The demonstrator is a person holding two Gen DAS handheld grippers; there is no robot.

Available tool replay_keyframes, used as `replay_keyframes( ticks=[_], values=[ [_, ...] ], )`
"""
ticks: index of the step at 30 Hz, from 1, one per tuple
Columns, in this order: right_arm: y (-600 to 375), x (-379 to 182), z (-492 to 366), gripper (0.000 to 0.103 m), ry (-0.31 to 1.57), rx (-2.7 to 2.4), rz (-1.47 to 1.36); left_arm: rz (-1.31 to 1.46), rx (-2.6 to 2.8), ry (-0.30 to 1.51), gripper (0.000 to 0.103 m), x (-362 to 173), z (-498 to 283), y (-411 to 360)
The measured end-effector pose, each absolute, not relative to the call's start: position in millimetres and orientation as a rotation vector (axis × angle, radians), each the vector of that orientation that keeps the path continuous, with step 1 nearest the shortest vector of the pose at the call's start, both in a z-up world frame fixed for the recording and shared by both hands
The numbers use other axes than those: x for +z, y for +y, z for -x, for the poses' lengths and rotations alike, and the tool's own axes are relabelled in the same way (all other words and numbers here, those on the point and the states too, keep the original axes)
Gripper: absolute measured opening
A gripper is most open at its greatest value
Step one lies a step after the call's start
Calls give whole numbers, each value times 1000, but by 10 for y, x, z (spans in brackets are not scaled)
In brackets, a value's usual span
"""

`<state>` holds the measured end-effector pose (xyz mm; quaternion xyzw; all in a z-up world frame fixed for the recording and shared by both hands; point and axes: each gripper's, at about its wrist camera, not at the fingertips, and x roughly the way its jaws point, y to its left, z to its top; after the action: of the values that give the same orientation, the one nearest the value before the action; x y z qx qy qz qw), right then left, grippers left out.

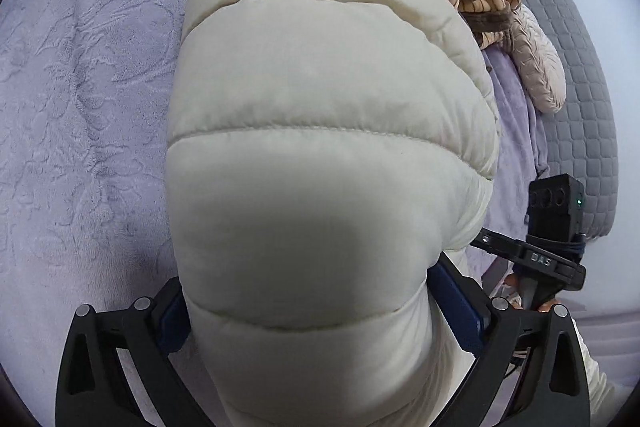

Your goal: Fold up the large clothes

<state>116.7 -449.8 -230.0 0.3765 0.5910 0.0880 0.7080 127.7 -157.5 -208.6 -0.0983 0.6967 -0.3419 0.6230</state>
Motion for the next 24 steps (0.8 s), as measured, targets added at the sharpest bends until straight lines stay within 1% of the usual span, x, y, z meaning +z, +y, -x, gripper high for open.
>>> replay_keyframes(
  ticks=[1,2,3,5,9,15,21,23,24],
  values=[
    [-4519,-2237,-1119,38,1301,183,-824,223,-778,1596,101,-2074,-1272,-1578],
    [-4547,-2189,-1065,73,1285,177,-828,217,-769,1590,101,-2069,-1263,-1587],
    [-4577,-2149,-1007,95,1266,175,-844,210,-762,1584,101,-2058,-1255,-1595],
    [-4630,-2110,-902,96,1231,196,-892,191,-750,1571,101,-2024,-1264,-1633],
    [-4627,-2228,-882,96,1251,248,-958,143,-728,1543,103,-2002,-1260,-1713],
    [-4430,-2568,-1160,96,1274,353,-1082,120,-708,1523,103,-1984,-1254,-1800],
    [-4164,-2717,-1393,96,1309,384,-1109,83,-680,1496,103,-1960,-1237,-1776],
    [-4143,-2711,-1399,93,1311,366,-1115,65,-678,1486,103,-1939,-1230,-1783],
    [-4141,-2709,-1389,86,1312,357,-1124,51,-677,1481,103,-1927,-1225,-1794]
  ],
)
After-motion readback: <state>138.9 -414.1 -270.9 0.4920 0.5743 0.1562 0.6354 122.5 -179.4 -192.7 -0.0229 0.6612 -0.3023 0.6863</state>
